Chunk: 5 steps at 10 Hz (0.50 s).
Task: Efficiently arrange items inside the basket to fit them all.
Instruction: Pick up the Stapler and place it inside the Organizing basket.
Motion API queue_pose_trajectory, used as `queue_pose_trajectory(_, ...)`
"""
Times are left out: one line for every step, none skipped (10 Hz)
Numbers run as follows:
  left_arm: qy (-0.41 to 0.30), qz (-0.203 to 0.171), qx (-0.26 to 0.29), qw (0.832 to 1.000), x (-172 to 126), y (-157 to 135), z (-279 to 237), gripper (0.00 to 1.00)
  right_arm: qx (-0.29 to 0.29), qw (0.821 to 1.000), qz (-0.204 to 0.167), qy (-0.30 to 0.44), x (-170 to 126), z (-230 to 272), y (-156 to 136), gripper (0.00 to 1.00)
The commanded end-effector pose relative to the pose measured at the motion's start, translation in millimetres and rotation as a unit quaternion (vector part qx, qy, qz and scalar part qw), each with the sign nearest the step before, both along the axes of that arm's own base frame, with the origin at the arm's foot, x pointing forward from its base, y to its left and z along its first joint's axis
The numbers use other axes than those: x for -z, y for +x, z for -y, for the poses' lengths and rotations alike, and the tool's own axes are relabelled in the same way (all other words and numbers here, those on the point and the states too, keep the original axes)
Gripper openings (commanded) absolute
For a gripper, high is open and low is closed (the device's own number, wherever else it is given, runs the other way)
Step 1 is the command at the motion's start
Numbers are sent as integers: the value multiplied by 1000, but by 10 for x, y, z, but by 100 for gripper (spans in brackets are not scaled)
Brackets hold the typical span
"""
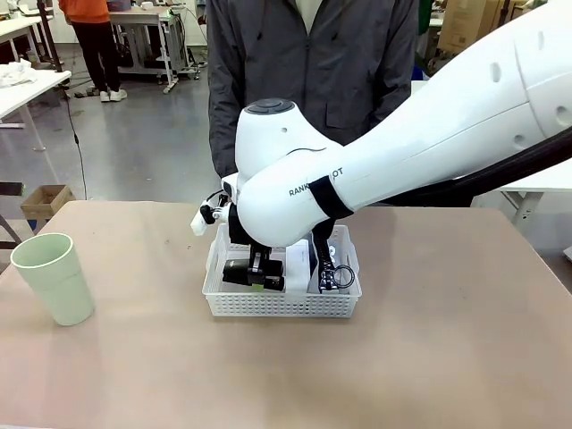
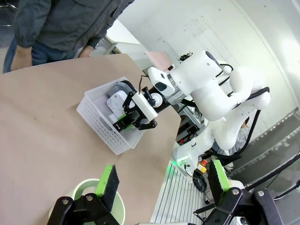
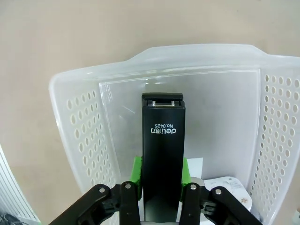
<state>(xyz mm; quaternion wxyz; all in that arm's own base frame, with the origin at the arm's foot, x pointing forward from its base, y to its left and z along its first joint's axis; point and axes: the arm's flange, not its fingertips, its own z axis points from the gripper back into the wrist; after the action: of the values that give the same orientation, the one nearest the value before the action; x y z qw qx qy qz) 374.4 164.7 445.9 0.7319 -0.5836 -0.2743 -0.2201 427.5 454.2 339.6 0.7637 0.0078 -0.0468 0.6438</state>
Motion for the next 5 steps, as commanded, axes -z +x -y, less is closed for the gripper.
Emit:
queue_pose_trajectory(-2,6,4,1000,-19,-24,-16,100,6,1000,5,-14,-38,-64,58,37)
queue_pose_trajectory(-2,6,4,1000,-19,-24,-16,100,6,1000,-8,-14,13,-55,84,37)
queue_pose_trajectory(-2,6,4,1000,-19,-24,-16,100,8,1000,-7,-17,32,-51,89,37)
queue_pose_trajectory(-2,6,4,1000,-19,-24,-16,100,7,1000,-6,-17,37,-45,86,37)
queue_pose_trajectory(-2,6,4,1000,-19,-24,-16,100,8,1000,-4,-20,32,-34,87,37)
